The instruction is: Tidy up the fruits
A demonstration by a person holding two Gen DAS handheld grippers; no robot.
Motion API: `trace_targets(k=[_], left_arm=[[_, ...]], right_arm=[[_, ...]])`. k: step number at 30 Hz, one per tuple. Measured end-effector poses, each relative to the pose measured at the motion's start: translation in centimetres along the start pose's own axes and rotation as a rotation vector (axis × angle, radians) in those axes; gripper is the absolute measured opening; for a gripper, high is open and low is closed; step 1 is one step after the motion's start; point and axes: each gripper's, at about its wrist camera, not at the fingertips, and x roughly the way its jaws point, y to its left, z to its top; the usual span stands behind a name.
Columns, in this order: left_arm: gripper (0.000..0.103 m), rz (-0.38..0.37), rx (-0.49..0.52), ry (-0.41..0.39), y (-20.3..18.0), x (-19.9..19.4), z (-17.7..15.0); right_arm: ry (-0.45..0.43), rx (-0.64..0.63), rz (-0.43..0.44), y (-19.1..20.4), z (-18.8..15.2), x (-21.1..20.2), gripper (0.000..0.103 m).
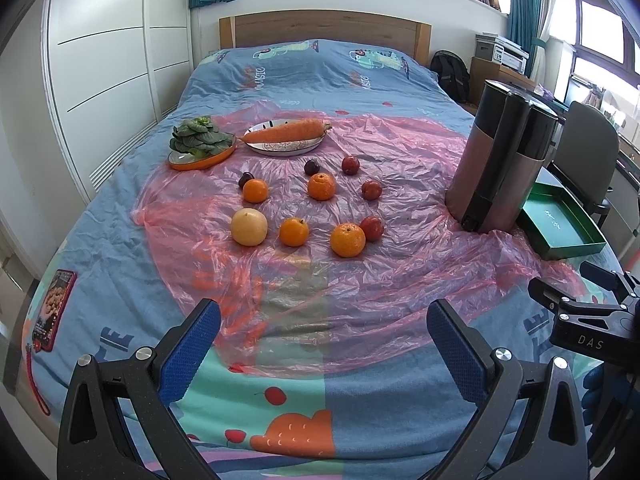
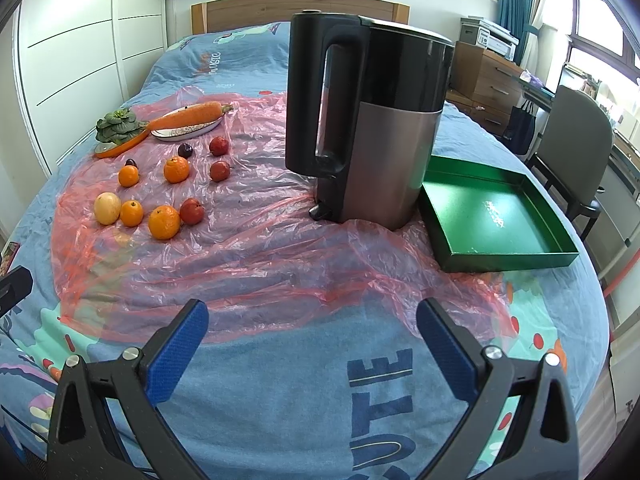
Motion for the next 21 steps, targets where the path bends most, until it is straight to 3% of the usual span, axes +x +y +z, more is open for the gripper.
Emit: trace_targets(k=[21], left_arm=[[0.101,0.011,0.08,-0.036,-1.6,-0.8,0.2]], right_arm=[[0.002,0.005,-0.002,-0.3,-0.1,0.0,0.103]])
